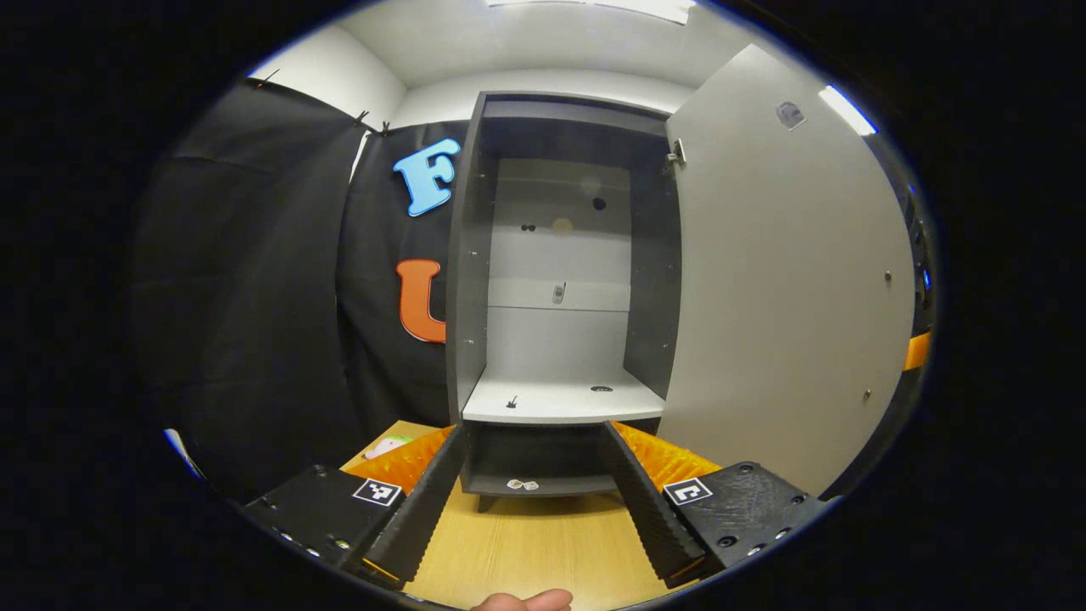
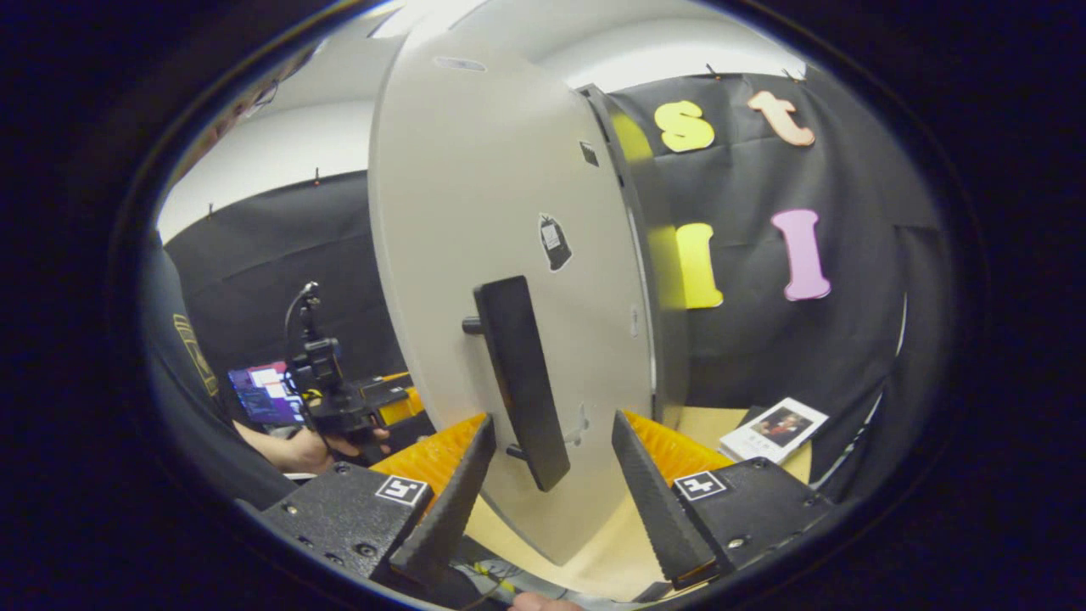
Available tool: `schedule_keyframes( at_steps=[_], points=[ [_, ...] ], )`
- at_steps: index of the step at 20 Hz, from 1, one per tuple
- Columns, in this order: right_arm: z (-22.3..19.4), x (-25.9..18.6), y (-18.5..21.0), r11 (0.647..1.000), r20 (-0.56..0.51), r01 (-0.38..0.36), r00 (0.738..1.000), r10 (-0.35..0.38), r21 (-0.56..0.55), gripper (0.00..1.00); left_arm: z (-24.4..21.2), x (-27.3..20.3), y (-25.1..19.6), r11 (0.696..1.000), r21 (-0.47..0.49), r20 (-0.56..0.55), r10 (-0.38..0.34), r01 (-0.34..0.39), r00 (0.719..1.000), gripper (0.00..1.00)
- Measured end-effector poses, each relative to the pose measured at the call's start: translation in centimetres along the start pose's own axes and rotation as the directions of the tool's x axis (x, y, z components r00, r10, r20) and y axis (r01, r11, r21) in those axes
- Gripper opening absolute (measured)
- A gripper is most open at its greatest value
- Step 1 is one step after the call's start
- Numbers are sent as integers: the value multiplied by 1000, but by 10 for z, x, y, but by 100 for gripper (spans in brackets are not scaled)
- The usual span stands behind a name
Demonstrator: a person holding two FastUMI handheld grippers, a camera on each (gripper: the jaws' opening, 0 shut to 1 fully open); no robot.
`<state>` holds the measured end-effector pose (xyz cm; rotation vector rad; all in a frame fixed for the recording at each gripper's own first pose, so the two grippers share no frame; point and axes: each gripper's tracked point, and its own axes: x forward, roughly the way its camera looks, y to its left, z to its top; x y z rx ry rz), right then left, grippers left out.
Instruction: Open the cabinet door with the right hand, grasp the bottle in the cabinet with the left hand and place it on the coaster, then close the cabinet door with the right hand.
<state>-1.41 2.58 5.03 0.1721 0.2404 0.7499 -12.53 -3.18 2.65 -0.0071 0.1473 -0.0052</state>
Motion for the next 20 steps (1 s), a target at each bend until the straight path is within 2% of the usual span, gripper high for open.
schedule_keyframes(
  at_steps=[2,8,14,16,17,20],
  points=[
    [2,11,8,998,-15,-57,998,58,16,91,-8,3,7,1000,-2,-13,20,-20,1000,96],
    [-6,52,41,992,-80,-125,989,124,-13,91,-15,16,38,998,-48,-32,37,-38,999,96],
    [-7,109,74,981,-122,-193,975,188,-34,92,-16,8,100,987,-94,-11,126,-126,992,95],
    [-4,125,71,980,-101,-187,979,180,-66,91,-21,4,123,983,-86,-20,160,-161,987,95],
    [-6,133,75,977,-97,-207,974,203,-41,100,-23,0,136,980,-81,-22,182,-184,983,95],
    [-9,153,79,968,-107,-251,963,249,-3,100,-38,-7,165,967,-83,-43,236,-239,971,95]
  ],
)
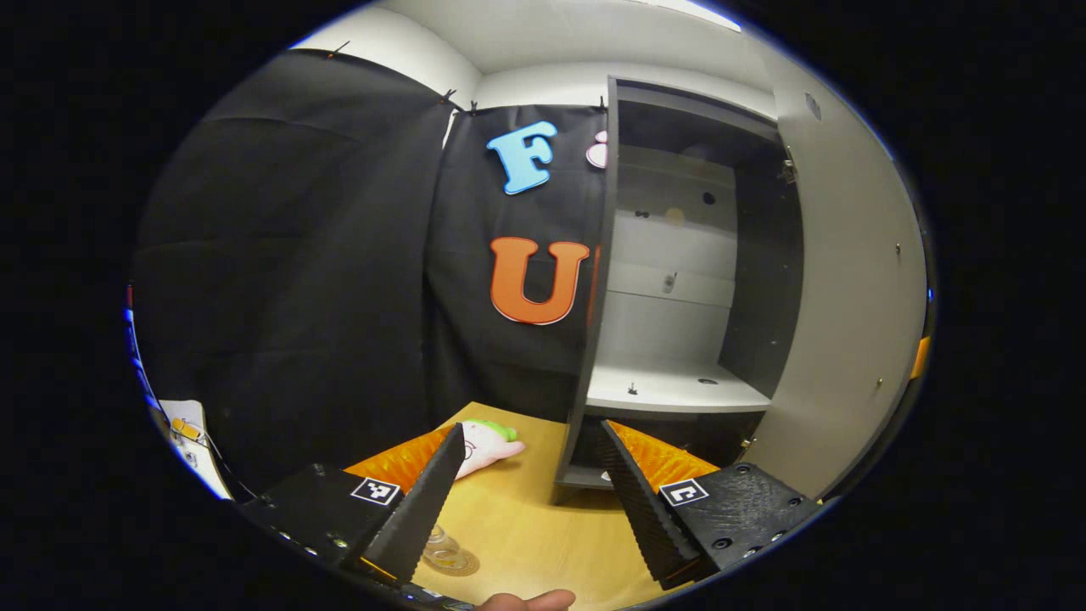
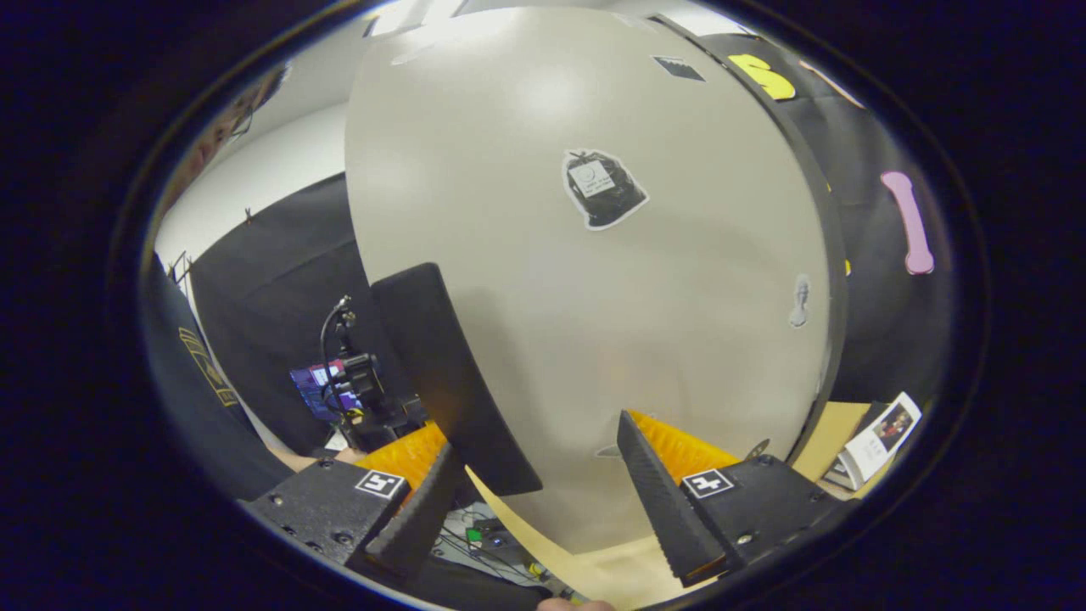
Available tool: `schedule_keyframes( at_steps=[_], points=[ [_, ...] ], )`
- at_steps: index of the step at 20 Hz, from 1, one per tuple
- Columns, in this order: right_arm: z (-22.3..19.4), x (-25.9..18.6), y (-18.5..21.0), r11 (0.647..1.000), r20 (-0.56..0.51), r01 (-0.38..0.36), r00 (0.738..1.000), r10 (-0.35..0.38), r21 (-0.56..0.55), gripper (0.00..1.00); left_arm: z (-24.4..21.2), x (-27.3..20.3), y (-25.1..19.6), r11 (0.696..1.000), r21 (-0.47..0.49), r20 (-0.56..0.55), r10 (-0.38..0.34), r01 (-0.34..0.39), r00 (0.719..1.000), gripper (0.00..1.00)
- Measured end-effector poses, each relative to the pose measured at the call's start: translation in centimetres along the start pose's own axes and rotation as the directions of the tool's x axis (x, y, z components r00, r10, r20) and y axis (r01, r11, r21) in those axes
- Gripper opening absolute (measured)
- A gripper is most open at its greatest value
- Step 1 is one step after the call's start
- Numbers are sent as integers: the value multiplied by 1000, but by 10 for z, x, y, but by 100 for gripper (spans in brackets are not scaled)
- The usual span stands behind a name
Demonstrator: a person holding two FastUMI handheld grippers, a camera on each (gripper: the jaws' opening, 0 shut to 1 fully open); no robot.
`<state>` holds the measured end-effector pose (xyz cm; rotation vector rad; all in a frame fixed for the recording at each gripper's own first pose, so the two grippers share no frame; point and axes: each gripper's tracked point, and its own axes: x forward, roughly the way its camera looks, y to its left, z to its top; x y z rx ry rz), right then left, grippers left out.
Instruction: Open the cabinet door with the right hand, grasp the bottle in the cabinet with the left hand and place it on the coaster, then close the cabinet door with the right hand.
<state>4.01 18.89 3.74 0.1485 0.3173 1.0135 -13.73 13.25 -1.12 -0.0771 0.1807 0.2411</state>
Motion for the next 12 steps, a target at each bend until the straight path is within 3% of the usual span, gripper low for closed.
schedule_keyframes(
  at_steps=[4,12],
  points=[
    [5,14,-4,1000,-19,3,1000,-4,-22,100,-8,0,27,998,-31,-22,46,-47,999,95],
    [6,56,-2,998,-51,29,998,-31,-53,100,-3,2,36,997,-46,22,60,-59,998,95]
  ],
)
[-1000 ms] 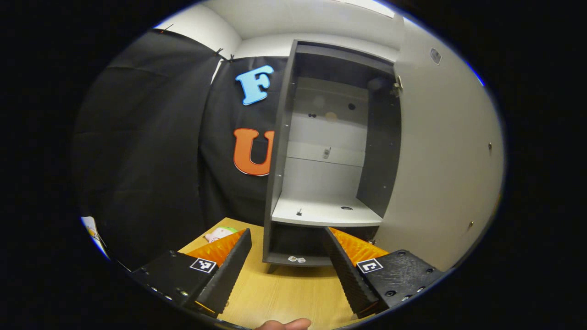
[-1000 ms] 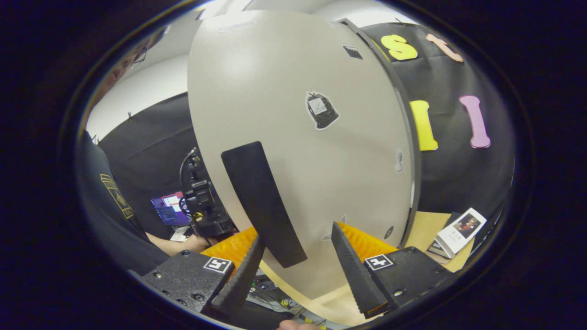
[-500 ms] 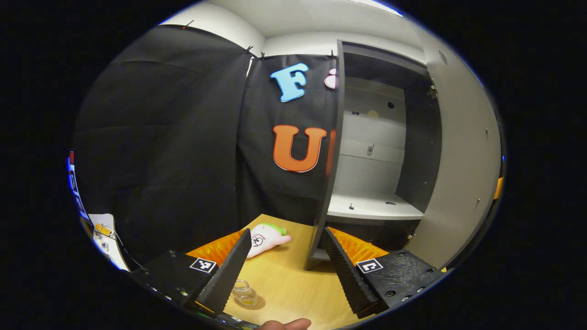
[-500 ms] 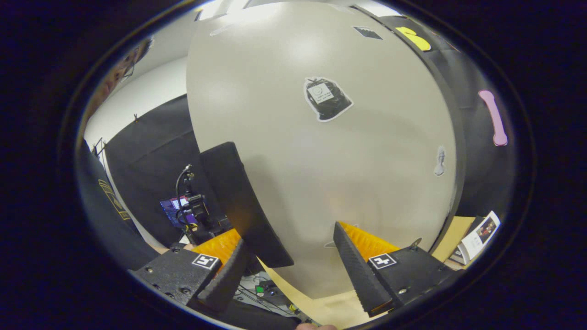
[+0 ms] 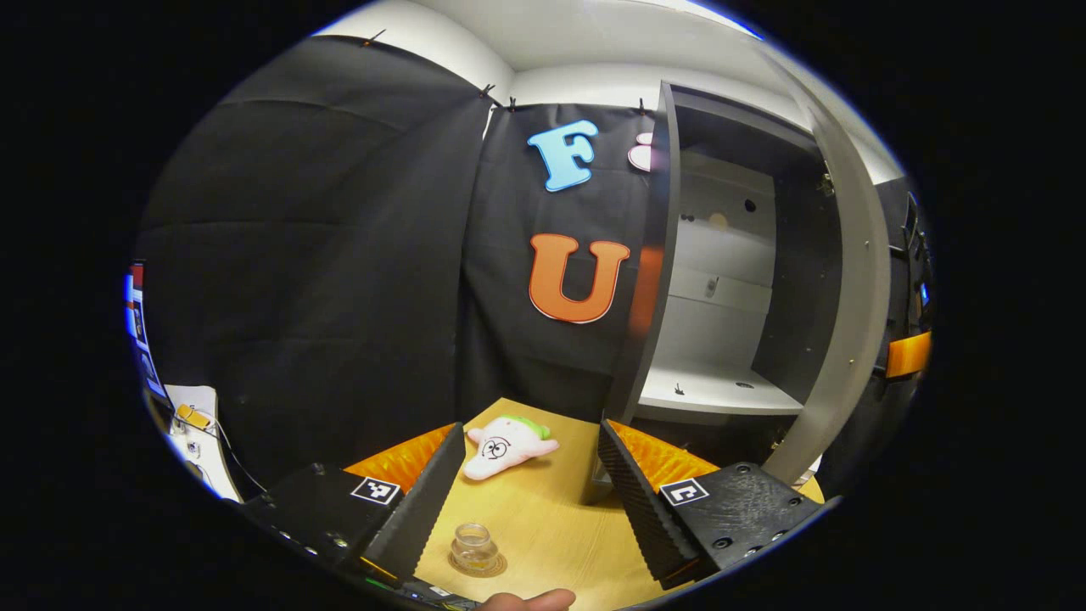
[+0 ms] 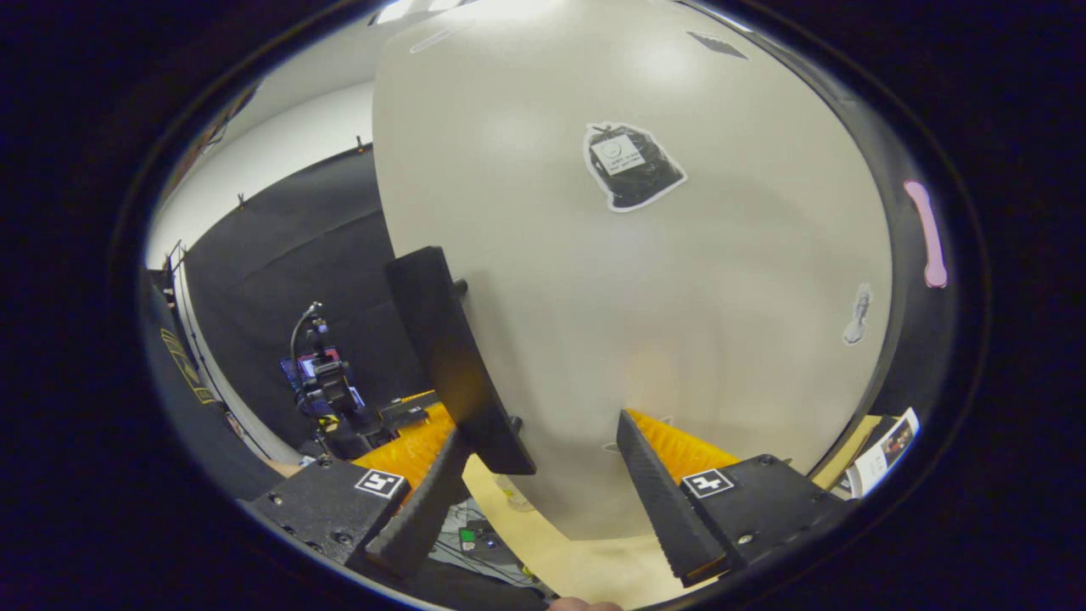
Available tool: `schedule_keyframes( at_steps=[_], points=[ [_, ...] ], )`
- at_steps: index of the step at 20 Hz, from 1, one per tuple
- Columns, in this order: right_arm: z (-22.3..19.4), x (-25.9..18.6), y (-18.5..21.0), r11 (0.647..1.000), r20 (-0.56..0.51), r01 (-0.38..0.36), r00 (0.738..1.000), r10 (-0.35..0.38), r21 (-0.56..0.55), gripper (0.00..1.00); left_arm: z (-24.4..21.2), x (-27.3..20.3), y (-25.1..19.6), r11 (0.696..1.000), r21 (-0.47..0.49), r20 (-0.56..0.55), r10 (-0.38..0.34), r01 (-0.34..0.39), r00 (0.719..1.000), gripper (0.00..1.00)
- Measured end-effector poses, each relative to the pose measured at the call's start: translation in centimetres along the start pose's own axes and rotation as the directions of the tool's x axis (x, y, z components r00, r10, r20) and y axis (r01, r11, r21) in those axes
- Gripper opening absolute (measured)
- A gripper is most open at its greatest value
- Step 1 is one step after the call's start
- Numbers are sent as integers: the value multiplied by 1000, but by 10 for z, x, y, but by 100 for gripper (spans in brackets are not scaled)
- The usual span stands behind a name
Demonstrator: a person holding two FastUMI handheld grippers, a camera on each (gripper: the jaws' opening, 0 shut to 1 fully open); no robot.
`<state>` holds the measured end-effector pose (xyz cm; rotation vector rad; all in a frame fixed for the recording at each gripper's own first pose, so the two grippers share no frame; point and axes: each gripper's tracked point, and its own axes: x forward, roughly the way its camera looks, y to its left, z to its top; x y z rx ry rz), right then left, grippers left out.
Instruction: Open the cabinet door with the right hand, grasp the bottle in the cabinet with the left hand and place it on the coaster, then close the cabinet door with the right hand.
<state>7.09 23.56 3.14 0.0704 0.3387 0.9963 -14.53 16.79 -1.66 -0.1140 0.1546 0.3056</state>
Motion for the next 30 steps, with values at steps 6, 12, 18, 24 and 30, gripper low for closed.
schedule_keyframes(
  at_steps=[6,12,18,24,30],
  points=[
    [-16,33,-20,998,-32,8,999,-6,60,100,0,4,6,998,-13,-9,65,-65,998,95],
    [-90,43,-92,966,-217,258,942,-256,-20,100,-13,19,9,992,-28,-24,120,-121,992,95],
    [-193,62,-58,972,-442,232,877,-189,46,100,3,15,-6,1000,-12,-5,14,-14,1000,95],
    [-236,59,-56,939,-481,316,808,-341,-135,100,25,36,-84,980,56,-13,-191,191,982,95],
    [-180,34,-87,824,-290,559,777,-558,-88,100,-21,54,-177,895,113,-118,-419,431,900,95]
  ],
)
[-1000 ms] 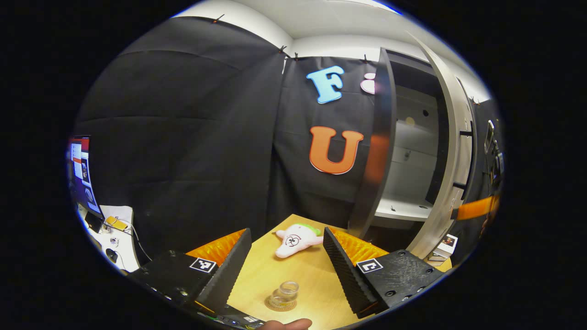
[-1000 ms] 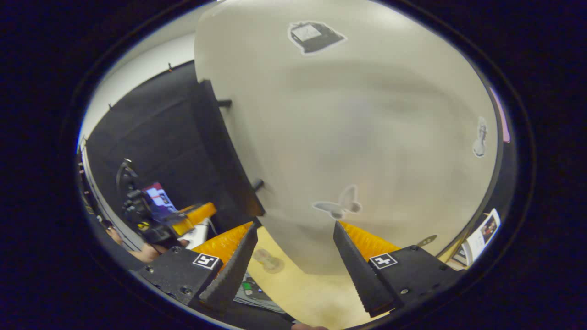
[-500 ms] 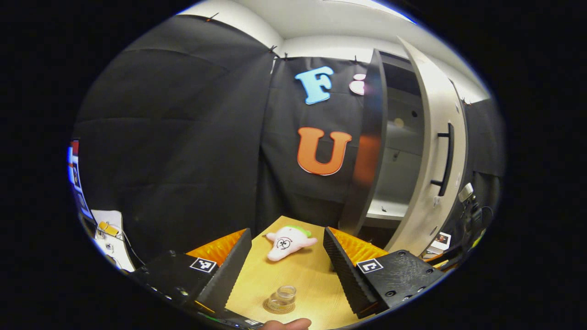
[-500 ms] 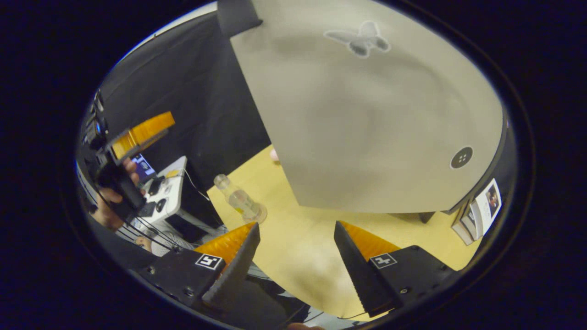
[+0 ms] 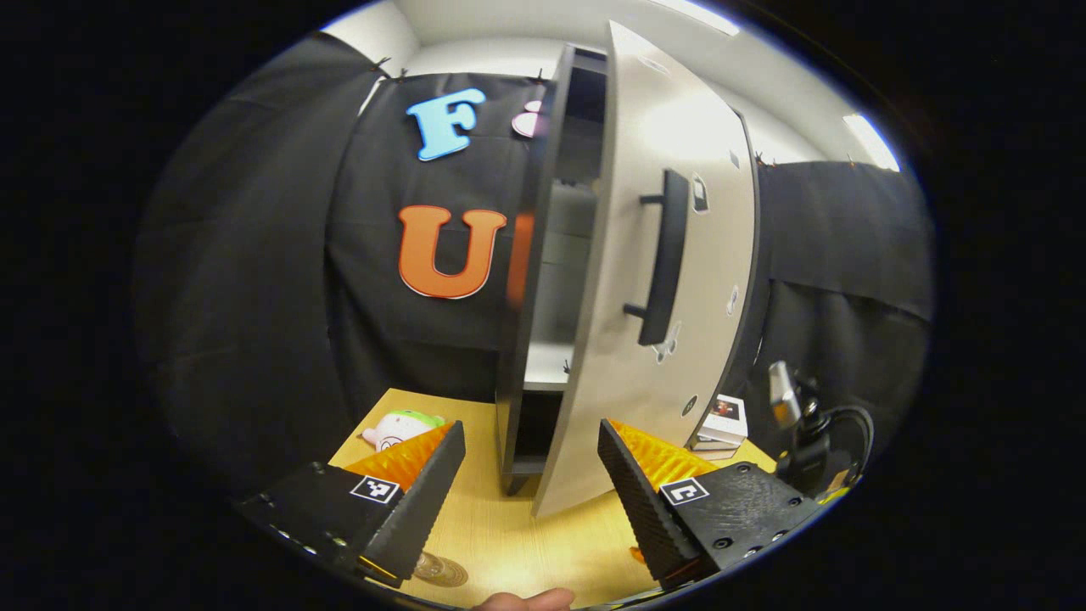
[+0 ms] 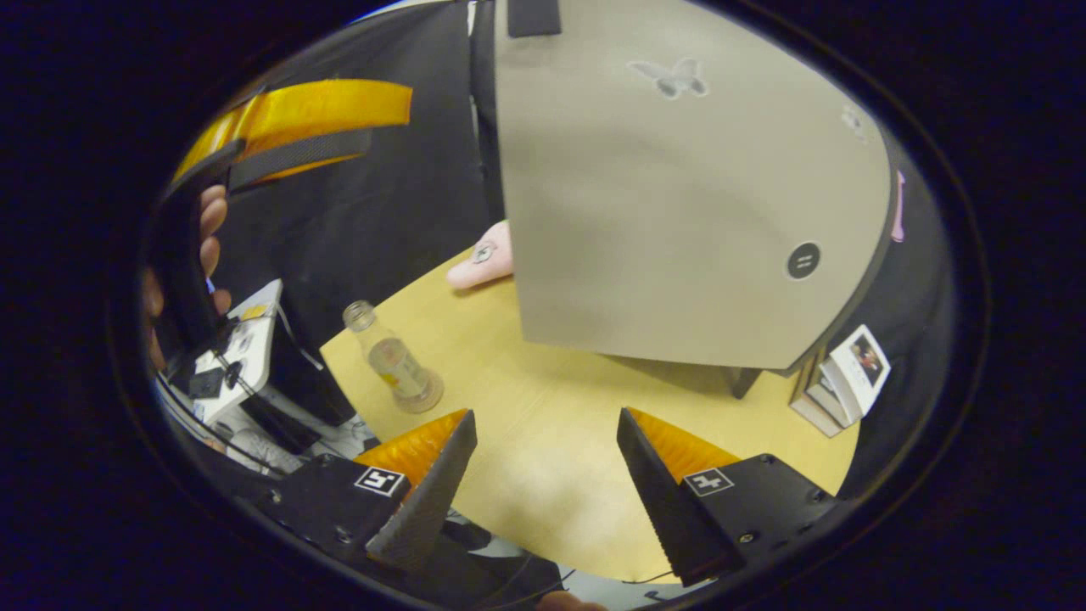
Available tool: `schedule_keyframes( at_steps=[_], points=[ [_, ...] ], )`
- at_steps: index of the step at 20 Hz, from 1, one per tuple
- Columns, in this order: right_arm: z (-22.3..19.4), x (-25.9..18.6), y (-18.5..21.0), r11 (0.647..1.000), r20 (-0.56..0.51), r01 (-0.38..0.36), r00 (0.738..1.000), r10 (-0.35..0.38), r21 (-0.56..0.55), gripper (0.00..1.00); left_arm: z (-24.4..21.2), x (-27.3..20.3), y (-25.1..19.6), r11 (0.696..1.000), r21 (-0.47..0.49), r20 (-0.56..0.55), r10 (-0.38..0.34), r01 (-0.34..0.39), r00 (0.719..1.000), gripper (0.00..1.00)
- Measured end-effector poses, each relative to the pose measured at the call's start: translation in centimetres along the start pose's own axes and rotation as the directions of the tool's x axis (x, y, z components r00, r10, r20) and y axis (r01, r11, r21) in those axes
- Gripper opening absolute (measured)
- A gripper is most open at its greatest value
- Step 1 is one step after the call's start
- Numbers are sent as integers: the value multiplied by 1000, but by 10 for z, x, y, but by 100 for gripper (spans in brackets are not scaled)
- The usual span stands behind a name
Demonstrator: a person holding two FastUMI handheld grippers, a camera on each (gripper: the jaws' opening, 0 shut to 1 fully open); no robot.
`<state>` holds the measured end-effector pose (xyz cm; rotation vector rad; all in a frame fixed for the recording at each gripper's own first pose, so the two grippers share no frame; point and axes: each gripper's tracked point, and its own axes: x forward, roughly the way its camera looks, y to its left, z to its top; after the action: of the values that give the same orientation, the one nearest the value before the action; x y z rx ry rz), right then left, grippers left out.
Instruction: Open the cabinet door with the right hand, grasp the bottle in the cabinet with the left hand and place it on the coaster, then close the cabinet door with the right hand.
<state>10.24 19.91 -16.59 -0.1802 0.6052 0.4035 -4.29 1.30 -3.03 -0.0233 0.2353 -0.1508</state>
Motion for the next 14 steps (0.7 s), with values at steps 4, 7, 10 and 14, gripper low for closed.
schedule_keyframes(
  at_steps=[4,7,10,14],
  points=[
    [78,-45,-66,975,267,205,938,-221,86,100,22,19,-32,1000,6,77,-9,8,997,95],
    [137,-95,-95,933,448,301,819,-358,197,100,56,29,-34,995,18,151,91,-94,984,95],
    [167,-126,-108,910,590,294,693,-414,294,100,82,33,-48,991,-3,245,129,-133,961,100],
    [176,-146,-102,916,700,335,600,-388,221,100,85,26,-69,986,46,303,139,-160,943,95]
  ],
)
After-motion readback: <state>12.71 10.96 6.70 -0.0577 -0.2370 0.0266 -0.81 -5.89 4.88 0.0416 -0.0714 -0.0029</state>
